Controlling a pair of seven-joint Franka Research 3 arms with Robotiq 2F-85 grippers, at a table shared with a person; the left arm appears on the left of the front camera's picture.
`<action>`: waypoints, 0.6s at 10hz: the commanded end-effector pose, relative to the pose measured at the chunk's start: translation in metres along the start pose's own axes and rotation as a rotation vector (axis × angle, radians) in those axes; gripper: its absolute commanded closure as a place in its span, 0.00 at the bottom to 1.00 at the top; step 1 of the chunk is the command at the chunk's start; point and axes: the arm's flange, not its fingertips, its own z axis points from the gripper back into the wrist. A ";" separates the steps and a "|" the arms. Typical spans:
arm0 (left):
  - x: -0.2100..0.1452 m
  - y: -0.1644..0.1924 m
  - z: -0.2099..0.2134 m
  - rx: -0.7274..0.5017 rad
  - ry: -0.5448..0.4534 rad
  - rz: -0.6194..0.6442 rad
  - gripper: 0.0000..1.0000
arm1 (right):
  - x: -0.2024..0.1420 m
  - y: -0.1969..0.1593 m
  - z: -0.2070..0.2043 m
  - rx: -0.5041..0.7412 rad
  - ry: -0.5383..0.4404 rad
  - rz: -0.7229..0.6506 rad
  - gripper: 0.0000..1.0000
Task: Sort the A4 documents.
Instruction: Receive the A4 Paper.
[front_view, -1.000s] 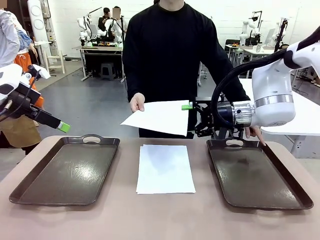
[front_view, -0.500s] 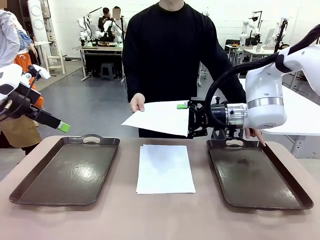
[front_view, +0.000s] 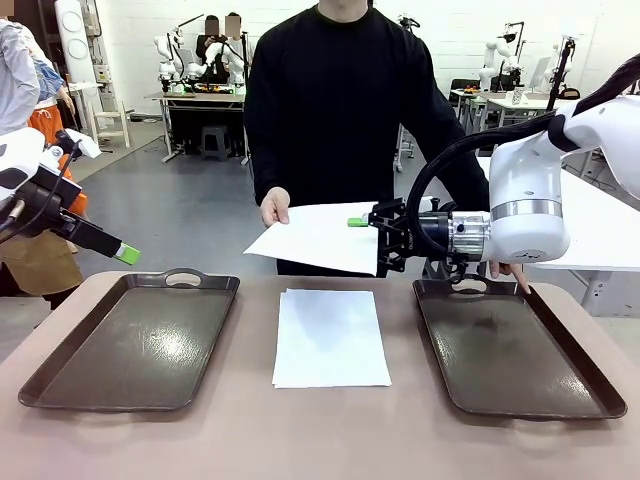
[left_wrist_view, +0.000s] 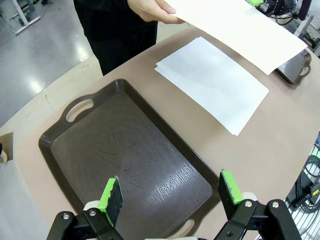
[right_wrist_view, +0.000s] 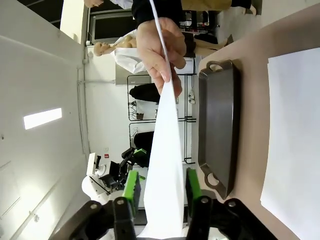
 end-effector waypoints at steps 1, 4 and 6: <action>0.000 0.001 0.000 -0.001 -0.002 0.002 0.00 | 0.003 -0.001 -0.003 0.022 0.001 0.009 0.49; 0.000 0.001 0.000 -0.001 -0.002 0.002 0.00 | 0.003 0.000 -0.004 0.027 0.021 0.013 0.97; 0.000 0.001 0.000 -0.001 -0.002 0.002 0.00 | 0.002 0.001 -0.003 0.028 0.034 0.014 1.00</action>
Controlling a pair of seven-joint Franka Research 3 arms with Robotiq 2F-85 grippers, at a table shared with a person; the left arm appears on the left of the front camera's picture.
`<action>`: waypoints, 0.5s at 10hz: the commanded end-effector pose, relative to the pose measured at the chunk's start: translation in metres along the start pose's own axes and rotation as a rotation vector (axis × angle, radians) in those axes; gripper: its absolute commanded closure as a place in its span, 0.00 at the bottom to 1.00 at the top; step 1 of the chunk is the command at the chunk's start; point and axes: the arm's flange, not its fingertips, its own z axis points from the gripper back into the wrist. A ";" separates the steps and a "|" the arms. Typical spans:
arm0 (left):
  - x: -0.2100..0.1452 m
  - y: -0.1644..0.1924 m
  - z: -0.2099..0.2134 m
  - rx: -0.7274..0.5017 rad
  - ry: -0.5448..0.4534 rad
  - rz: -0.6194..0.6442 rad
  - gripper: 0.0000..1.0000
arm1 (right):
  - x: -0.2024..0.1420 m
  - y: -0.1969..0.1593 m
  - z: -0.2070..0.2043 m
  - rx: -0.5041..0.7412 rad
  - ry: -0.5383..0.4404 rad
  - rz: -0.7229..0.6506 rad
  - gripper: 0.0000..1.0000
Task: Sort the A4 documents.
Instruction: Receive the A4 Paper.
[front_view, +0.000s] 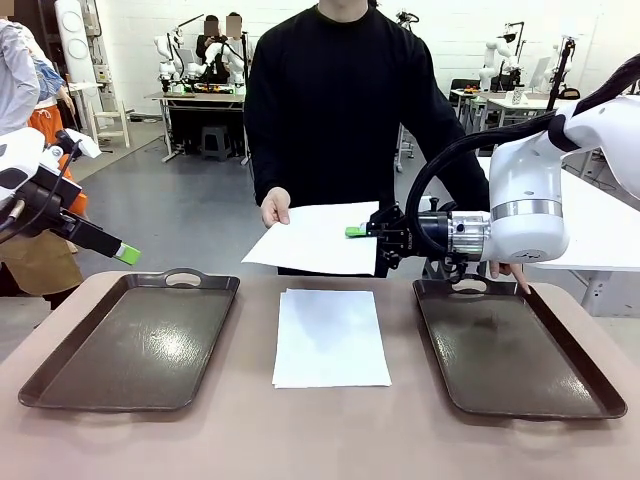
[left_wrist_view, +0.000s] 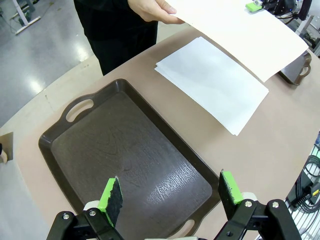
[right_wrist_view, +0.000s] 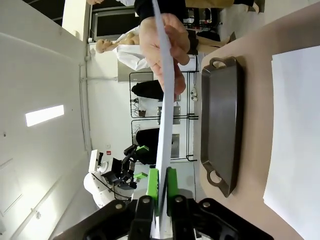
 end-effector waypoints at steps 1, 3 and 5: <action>0.000 0.001 0.000 -0.001 -0.002 0.002 0.00 | 0.004 0.000 -0.002 0.017 0.021 0.014 1.00; 0.000 0.001 0.000 -0.001 -0.002 0.002 0.00 | 0.003 0.000 -0.002 0.019 0.030 0.012 1.00; 0.000 0.001 0.000 -0.001 -0.002 0.002 0.00 | 0.004 0.001 -0.002 0.015 0.025 0.017 1.00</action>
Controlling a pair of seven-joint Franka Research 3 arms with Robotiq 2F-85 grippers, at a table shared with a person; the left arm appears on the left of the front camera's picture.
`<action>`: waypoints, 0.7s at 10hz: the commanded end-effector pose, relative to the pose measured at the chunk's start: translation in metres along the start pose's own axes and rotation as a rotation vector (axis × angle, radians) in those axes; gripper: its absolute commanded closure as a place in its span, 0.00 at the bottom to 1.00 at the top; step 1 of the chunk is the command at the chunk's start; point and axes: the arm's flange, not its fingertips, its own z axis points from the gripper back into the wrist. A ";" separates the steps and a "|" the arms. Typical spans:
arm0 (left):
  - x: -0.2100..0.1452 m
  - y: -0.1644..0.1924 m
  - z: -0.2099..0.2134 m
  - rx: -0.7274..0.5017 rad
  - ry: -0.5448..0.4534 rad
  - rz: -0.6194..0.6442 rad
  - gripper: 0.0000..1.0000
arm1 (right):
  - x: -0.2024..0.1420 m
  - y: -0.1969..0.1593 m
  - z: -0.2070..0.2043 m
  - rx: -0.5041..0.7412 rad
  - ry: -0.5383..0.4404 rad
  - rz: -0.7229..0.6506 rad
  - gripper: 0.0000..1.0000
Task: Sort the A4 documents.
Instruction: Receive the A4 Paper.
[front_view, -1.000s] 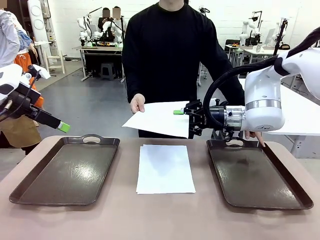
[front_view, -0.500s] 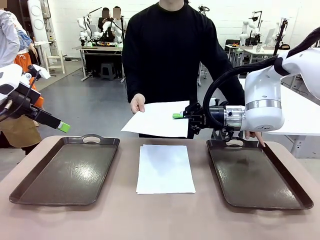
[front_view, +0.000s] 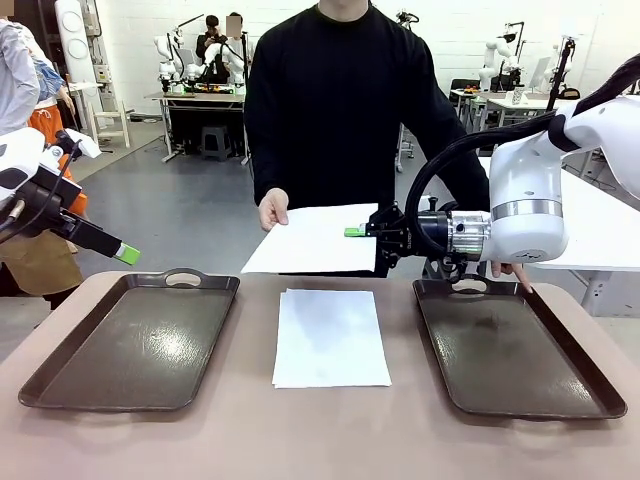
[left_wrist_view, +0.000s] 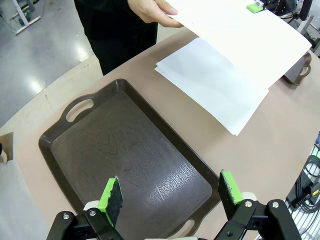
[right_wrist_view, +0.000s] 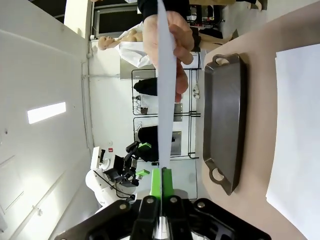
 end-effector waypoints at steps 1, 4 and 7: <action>0.000 0.001 0.000 -0.001 -0.002 0.002 0.00 | 0.005 0.003 -0.002 0.023 0.063 0.054 1.00; 0.000 0.001 0.000 -0.001 -0.002 0.002 0.00 | 0.000 0.000 0.000 0.000 0.000 0.000 1.00; 0.000 0.001 0.000 -0.001 -0.002 0.002 0.00 | 0.000 0.000 0.000 0.000 0.000 0.000 1.00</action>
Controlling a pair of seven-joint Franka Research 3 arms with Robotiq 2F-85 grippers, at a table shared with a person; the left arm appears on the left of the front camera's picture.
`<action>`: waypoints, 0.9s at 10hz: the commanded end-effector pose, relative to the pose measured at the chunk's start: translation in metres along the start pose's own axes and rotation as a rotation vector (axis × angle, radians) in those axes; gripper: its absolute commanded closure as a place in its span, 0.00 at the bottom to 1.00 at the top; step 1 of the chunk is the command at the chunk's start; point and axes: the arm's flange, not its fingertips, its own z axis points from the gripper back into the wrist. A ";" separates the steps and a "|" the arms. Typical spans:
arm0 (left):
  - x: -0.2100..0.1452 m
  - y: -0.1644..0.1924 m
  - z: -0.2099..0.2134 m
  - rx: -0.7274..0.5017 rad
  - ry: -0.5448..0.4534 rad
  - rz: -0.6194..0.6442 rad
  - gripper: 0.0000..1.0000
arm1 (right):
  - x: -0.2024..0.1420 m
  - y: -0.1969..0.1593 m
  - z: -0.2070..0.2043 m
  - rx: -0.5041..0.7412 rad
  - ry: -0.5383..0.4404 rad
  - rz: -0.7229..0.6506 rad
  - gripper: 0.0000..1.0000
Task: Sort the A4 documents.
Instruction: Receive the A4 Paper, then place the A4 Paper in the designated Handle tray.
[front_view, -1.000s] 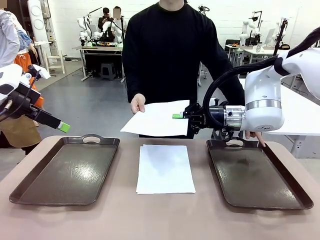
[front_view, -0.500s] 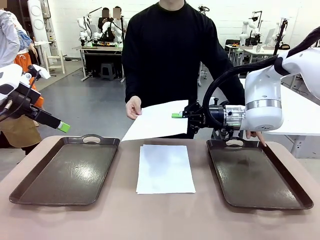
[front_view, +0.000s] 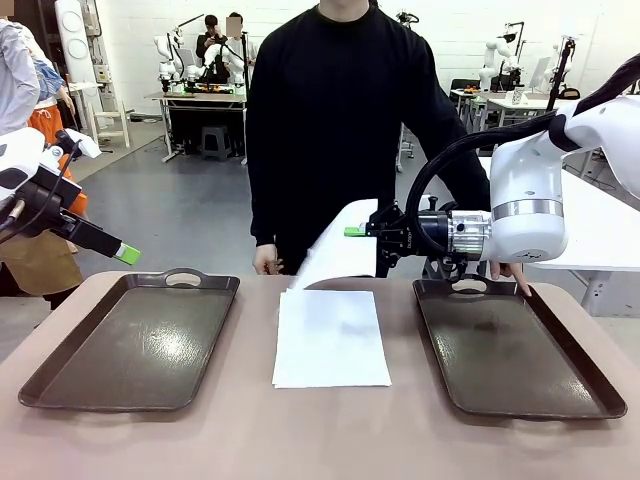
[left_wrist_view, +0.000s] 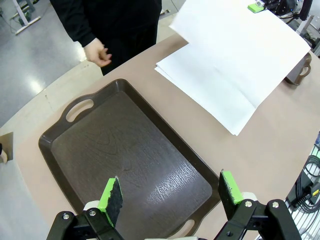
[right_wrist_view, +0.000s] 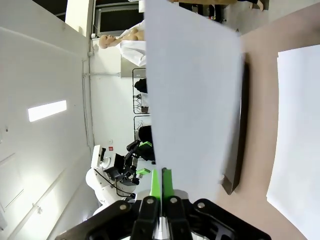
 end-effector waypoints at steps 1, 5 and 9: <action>0.000 0.001 0.000 -0.001 -0.002 0.002 0.00 | 0.000 -0.001 0.000 -0.005 -0.008 -0.008 1.00; 0.000 0.001 0.000 -0.001 -0.002 0.002 0.00 | 0.000 -0.001 0.000 -0.005 -0.008 -0.008 1.00; 0.000 0.001 0.000 -0.001 -0.002 0.002 0.00 | 0.000 0.000 0.000 0.000 0.000 0.000 0.99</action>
